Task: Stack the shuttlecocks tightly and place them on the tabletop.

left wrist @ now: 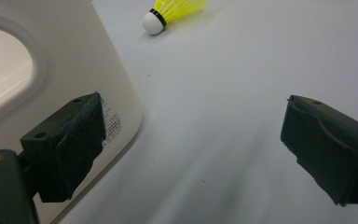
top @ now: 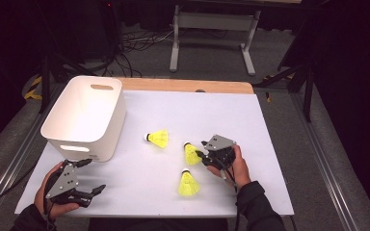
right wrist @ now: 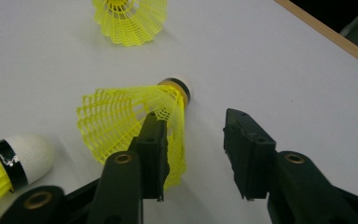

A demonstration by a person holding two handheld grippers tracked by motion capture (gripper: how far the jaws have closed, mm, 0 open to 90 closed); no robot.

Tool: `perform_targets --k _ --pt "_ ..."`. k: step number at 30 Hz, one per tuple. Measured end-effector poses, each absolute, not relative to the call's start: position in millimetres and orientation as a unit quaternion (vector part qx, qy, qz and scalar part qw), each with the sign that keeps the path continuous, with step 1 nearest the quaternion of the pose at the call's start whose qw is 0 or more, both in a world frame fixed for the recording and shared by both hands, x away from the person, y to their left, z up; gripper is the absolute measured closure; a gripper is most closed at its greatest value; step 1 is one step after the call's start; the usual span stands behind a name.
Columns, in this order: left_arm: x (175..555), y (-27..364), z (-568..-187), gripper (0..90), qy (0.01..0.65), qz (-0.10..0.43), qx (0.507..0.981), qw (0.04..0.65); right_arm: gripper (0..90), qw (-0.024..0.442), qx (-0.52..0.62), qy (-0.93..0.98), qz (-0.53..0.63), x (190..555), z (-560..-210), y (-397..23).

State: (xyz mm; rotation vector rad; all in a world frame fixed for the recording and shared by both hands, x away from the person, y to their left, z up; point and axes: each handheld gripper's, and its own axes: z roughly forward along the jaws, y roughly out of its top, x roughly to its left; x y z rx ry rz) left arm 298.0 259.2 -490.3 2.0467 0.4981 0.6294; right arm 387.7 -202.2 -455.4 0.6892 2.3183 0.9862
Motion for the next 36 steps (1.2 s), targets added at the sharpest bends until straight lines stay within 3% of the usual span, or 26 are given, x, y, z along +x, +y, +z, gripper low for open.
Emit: perform_targets --k 15,36 --pt "297 262 -491 7.3 0.206 0.254 0.830 0.453 87.7 0.250 0.243 0.863 0.365 390 -457 -201" --pt "294 263 -491 7.2 0.204 0.255 0.833 0.447 90.0 0.255 0.250 0.846 0.395 392 -446 -207"
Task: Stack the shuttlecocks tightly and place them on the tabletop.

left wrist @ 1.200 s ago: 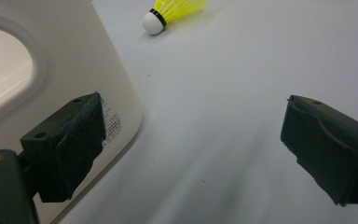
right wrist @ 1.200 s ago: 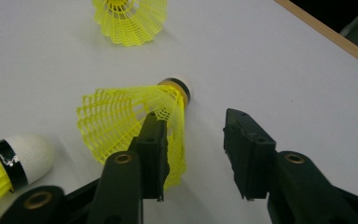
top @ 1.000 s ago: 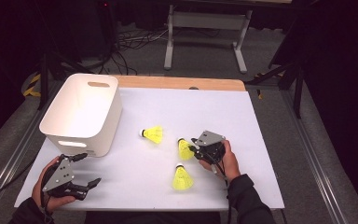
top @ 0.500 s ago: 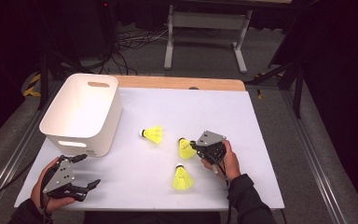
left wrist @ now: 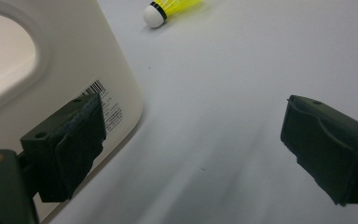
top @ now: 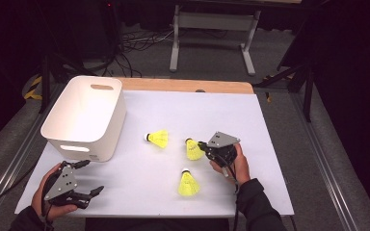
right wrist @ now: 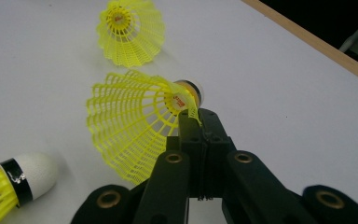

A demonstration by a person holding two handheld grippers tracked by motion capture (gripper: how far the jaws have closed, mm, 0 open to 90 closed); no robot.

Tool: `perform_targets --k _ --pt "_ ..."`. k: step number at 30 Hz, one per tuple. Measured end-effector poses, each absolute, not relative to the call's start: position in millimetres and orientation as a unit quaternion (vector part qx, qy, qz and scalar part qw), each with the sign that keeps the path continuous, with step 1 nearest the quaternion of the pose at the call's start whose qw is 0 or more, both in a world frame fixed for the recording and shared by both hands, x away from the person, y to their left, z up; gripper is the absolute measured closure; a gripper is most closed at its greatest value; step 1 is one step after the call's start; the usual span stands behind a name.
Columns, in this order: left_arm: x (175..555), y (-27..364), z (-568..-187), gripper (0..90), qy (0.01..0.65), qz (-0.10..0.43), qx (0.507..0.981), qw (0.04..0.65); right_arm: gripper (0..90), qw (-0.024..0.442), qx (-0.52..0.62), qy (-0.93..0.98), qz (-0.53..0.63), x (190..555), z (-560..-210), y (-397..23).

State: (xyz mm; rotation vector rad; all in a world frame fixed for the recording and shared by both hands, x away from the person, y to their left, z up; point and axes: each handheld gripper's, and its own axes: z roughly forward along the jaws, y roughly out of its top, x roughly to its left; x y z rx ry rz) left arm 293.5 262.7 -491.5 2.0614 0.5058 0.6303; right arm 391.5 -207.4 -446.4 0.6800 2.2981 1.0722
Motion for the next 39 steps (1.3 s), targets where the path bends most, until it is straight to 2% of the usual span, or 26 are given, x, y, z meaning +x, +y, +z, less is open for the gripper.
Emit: perform_targets --k 7,17,39 --pt "294 263 -492 7.2 0.205 0.253 0.833 0.447 90.0 0.242 0.245 0.842 0.416 400 -438 -209" --pt "294 264 -492 7.2 0.207 0.248 0.833 0.449 90.0 0.215 0.204 0.849 0.437 413 -433 -187" --pt "293 263 -493 7.7 0.204 0.245 0.834 0.451 89.3 0.161 0.182 0.872 0.425 438 -450 -151"
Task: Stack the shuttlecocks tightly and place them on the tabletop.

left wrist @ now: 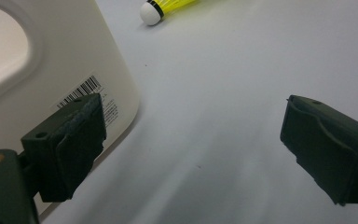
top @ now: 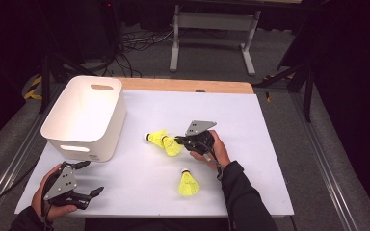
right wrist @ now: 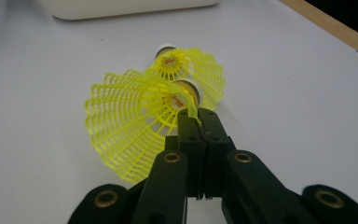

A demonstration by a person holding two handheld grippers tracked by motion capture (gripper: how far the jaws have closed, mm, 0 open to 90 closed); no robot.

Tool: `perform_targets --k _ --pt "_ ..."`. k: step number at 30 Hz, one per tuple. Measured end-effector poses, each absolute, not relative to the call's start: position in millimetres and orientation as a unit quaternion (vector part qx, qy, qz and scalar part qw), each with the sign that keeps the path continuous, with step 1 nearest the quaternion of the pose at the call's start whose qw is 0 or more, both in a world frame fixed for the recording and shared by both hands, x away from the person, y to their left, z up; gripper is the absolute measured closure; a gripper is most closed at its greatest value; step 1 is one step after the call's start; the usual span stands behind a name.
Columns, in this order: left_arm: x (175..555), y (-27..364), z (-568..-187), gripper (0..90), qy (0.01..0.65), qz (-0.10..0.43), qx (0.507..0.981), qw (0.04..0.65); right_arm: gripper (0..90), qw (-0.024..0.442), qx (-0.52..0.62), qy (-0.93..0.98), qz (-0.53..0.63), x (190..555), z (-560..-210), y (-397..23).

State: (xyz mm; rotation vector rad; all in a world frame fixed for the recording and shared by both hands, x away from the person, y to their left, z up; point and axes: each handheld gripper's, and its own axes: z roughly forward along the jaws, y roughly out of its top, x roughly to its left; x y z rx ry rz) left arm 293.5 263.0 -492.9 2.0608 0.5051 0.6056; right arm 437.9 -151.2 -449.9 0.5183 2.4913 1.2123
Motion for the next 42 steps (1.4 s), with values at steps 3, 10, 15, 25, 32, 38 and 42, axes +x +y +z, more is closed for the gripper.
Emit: perform_targets --k 3,10,15,25,32,38,42 --pt "293 263 -493 8.0 0.203 0.246 0.834 0.451 89.1 0.160 0.180 0.879 0.411 442 -455 -150" --pt "294 262 -493 8.1 0.201 0.245 0.835 0.449 82.8 0.150 0.193 0.885 0.397 447 -462 -152" --pt "293 262 -493 8.1 0.200 0.246 0.837 0.447 68.4 0.161 0.207 0.886 0.383 447 -463 -155" --pt "291 261 -492 7.9 0.194 0.251 0.838 0.445 55.9 0.193 0.233 0.873 0.382 419 -443 -174" --pt "292 260 -492 7.7 0.192 0.251 0.839 0.443 57.8 0.161 0.199 0.889 0.380 397 -437 -160" --pt "292 259 -492 7.1 0.193 0.250 0.837 0.447 49.8 0.122 0.188 0.908 0.354 406 -448 -135" --pt "292 259 -493 7.0 0.193 0.247 0.837 0.448 46.9 0.112 0.206 0.907 0.350 416 -455 -126"
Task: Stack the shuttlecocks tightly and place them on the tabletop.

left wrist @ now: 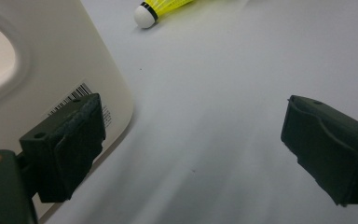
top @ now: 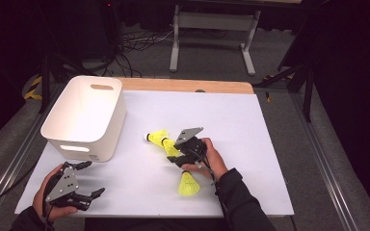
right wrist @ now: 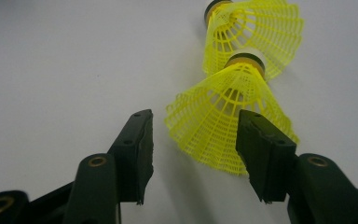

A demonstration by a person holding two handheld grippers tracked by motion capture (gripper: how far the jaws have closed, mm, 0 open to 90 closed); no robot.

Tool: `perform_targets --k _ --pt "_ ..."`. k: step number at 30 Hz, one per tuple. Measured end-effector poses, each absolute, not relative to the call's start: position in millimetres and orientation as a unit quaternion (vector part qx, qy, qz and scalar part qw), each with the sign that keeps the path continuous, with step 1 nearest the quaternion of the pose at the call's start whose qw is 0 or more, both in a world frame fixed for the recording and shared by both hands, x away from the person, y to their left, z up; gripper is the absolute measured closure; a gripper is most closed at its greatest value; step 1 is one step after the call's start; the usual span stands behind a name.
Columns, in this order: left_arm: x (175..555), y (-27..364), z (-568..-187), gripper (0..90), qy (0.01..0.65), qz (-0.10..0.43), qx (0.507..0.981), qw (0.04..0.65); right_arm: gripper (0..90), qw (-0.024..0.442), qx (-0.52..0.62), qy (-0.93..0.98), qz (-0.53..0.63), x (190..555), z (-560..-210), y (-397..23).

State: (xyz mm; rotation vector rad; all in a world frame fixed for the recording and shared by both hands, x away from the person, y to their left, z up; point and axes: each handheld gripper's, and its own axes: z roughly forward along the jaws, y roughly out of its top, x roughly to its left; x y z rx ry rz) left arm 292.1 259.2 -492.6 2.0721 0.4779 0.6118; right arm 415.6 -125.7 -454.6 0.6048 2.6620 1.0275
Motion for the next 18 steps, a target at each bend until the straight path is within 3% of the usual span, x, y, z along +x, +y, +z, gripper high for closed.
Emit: perform_targets --k 10,18 --pt "293 258 -493 7.1 0.196 0.246 0.839 0.445 48.8 0.083 0.247 0.889 0.377 426 -458 -120" --pt "293 258 -494 7.2 0.195 0.245 0.841 0.441 74.7 0.094 0.276 0.880 0.376 429 -459 -121"
